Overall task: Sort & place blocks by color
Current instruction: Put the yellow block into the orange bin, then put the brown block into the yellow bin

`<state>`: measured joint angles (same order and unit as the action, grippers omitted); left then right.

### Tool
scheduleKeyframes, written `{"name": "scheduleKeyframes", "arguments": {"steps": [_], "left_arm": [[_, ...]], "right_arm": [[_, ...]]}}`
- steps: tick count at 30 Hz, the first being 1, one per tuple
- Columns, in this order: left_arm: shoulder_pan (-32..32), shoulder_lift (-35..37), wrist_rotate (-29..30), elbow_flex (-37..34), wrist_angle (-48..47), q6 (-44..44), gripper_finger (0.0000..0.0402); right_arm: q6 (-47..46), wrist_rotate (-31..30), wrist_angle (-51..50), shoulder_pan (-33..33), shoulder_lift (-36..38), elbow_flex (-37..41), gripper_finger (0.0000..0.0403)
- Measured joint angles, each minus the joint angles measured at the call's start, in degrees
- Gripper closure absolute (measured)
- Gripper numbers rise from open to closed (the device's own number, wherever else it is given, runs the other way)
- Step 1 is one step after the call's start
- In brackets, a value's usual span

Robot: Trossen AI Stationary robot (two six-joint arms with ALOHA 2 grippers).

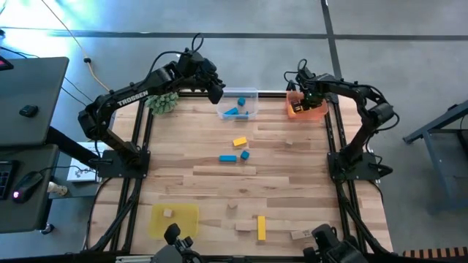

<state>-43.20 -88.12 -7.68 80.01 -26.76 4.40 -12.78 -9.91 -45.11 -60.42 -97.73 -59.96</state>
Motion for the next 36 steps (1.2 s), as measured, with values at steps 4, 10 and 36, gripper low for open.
{"name": "scheduleKeyframes", "arguments": {"steps": [4, 10, 36], "left_arm": [[0.0, 0.0, 0.0, 0.0, 0.0, 0.0, 0.0298], [0.0, 0.0, 0.0, 0.0, 0.0, 0.1, 0.0298], [1.8, 0.8, -6.5, 0.0, -0.1, 10.6, 0.0228]], "right_arm": [[0.2, -0.7, 0.0, 0.0, -0.1, -0.2, 0.0308], [1.3, -1.0, -0.1, 0.0, -0.1, -1.4, 0.0264], [5.4, 3.6, -11.5, 0.1, -0.1, -20.1, 0.0245]]}}
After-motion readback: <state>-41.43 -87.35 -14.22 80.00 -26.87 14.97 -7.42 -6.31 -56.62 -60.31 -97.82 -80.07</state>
